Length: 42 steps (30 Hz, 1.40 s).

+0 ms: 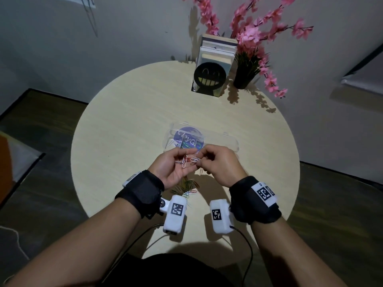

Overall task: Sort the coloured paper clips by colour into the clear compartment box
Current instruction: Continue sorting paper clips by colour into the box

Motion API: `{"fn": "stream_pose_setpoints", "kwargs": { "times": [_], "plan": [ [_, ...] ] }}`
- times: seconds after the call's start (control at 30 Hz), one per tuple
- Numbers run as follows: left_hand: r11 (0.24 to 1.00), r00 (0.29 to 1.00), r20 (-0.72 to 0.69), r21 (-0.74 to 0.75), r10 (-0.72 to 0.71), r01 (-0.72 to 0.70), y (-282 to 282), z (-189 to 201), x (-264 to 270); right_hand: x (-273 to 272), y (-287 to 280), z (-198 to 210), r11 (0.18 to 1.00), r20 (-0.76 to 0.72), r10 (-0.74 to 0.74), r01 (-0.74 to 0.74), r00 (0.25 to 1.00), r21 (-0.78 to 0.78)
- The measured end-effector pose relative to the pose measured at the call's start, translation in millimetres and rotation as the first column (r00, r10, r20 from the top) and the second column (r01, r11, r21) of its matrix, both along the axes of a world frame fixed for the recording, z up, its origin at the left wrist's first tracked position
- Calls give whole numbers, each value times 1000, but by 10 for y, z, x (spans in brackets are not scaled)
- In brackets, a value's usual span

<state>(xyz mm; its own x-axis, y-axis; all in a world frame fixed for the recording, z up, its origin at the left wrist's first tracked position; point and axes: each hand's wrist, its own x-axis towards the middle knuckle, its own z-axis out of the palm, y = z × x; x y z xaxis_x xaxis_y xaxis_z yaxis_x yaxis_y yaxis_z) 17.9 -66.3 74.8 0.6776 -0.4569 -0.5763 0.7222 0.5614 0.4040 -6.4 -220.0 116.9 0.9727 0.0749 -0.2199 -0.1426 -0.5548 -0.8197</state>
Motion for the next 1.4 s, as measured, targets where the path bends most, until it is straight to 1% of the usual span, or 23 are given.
{"fn": "stream_pose_setpoints", "kwargs": {
  "times": [0.1,0.2,0.33,0.47,0.6,0.7,0.77,0.8,0.87,0.9,0.97,1.0,1.03,1.07,1.1,1.13,1.17,1.27,1.37,1.4],
  "plan": [
    [998,999,-19,61,27,-26,21,-28,-42,-20,-113,-36,993,-41,-48,52,998,107],
    [994,998,-39,91,57,-54,85,-87,-57,20,-174,-111,983,-70,-95,105,993,151],
    [990,993,-60,106,100,-93,198,-138,5,208,-102,-240,959,-114,-157,179,981,219],
    [981,986,-76,134,149,-138,371,-209,118,576,110,-449,980,-107,-158,169,982,106],
    [975,981,-93,162,171,-155,566,-268,249,980,371,-722,987,-144,-156,158,977,4],
    [973,981,-101,180,166,-146,676,-294,337,1151,531,-846,986,-192,-167,161,967,-49],
    [973,984,-95,190,149,-129,712,-297,391,1208,607,-828,985,-219,-163,148,962,-83],
    [974,986,-94,195,139,-119,721,-298,413,1217,636,-791,983,-209,-164,142,964,-115],
    [976,988,-95,189,126,-107,720,-287,449,1196,676,-652,974,-137,-158,132,978,-183],
    [979,988,-96,177,123,-105,712,-282,465,1160,699,-559,972,-81,-126,107,989,-210],
    [983,987,-97,143,126,-112,690,-265,501,1045,768,-354,974,4,30,-29,1000,-224],
    [986,987,-97,118,129,-117,677,-258,513,981,806,-286,961,9,135,-129,991,-244],
    [989,987,-96,93,127,-118,663,-254,518,917,841,-253,931,-9,235,-227,972,-287],
    [991,988,-93,76,121,-114,643,-243,521,865,871,-238,889,-43,307,-303,951,-344],
    [992,990,-89,68,113,-108,622,-235,520,827,886,-253,852,-75,344,-345,936,-395],
    [993,991,-85,64,105,-100,597,-230,514,795,890,-266,831,-92,353,-357,931,-427],
    [994,992,-81,63,97,-92,574,-233,511,770,882,-283,828,-96,347,-353,933,-436],
    [993,994,-70,87,87,-81,543,-260,487,702,854,-314,840,-83,340,-343,937,-421],
    [991,993,-77,103,95,-87,525,-275,458,644,817,-268,829,-71,387,-380,919,-411],
    [991,992,-76,103,97,-89,523,-280,453,630,805,-240,841,-61,394,-386,917,-379]
  ]
}}
